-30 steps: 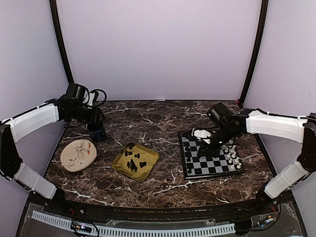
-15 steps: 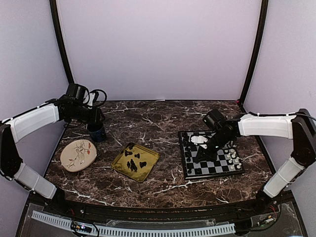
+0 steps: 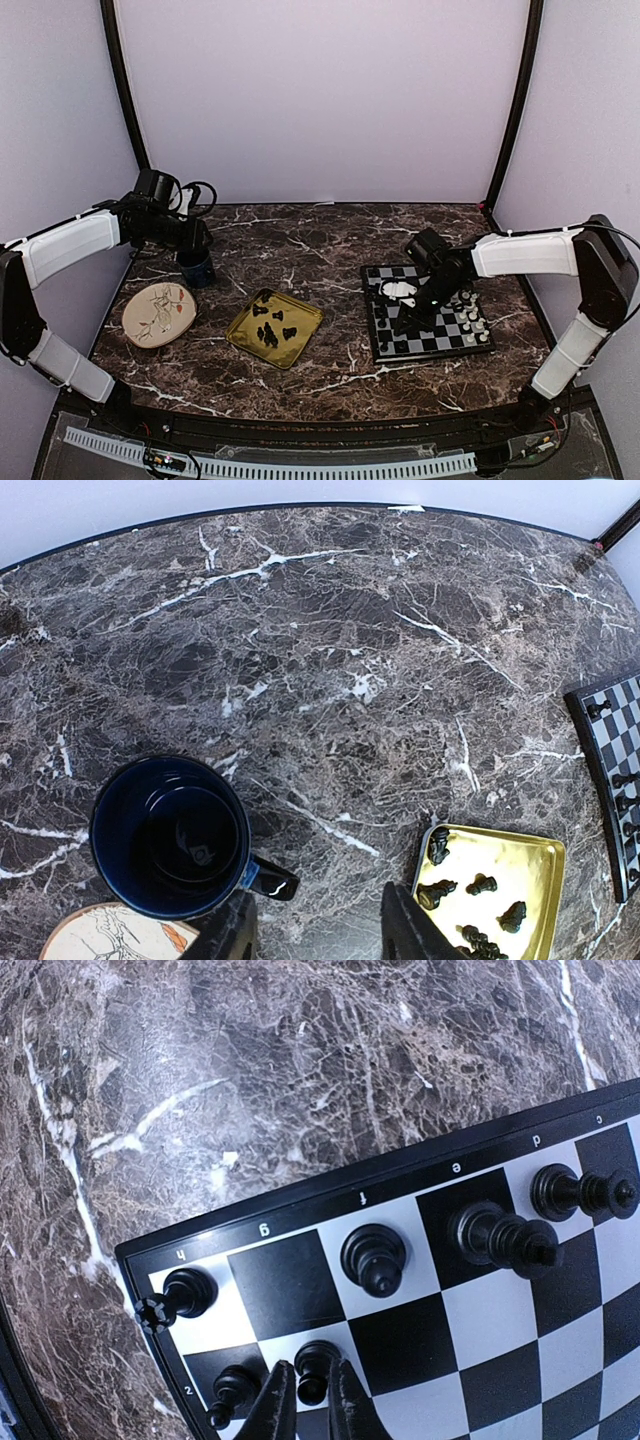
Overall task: Set up the chess pieces on the board
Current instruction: Place the pawn at b7.
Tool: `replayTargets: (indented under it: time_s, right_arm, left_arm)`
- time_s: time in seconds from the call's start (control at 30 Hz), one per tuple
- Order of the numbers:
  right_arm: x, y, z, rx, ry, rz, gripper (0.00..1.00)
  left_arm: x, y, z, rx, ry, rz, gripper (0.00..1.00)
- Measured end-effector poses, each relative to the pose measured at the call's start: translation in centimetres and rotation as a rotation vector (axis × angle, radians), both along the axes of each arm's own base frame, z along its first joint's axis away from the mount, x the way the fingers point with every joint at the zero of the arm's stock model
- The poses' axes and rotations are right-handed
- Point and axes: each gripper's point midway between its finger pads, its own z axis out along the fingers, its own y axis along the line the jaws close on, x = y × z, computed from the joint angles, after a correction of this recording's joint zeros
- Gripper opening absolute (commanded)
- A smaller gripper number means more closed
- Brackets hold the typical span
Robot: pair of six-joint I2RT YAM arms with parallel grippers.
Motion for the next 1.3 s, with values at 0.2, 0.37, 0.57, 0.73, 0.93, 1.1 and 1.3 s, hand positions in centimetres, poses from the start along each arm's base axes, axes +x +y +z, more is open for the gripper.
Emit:
replayTargets:
  time_s: [0.2,0.37,0.57,0.73,0.93,1.1,1.3]
  right_arm:
    - [-0.11,0.05,-0.04,-0.003,-0.001,0.004,0.14]
    - [-0.48,-0.16,-0.37,-0.011,0.009,0.006,0.14]
    - [-0.65,-0.35,-0.61,-0.02,0.008,0.007,0.13]
    - [-0.59,-0.52,-0.63,-0.03,-0.001,0.004,0.13]
    - [-0.46,-0.65,-0.64,-0.037,-0.01,0.001,0.13]
    - [-0.42,-0.78,-0.7,-0.043,-0.013,-0.004,0.19]
    - [-0.43,-0.75,-0.55,-0.044,-0.008,-0.007,0.23]
  left_arm:
    - [0.0,0.0,-0.03,0.0,0.001,0.0,0.45]
    - [0.0,0.0,-0.03,0.0,0.001,0.0,0.44]
    - [0.0,-0.01,-0.03,0.0,0.001,-0.001,0.45]
    - [0.0,-0.02,-0.03,0.0,0.001,-0.001,0.44]
    - [-0.01,-0.04,-0.03,-0.001,0.001,-0.002,0.44]
    - [-0.01,-0.09,-0.09,-0.003,0.004,-0.004,0.44]
    - [0.0,-0.13,-0.3,-0.003,0.009,-0.005,0.44]
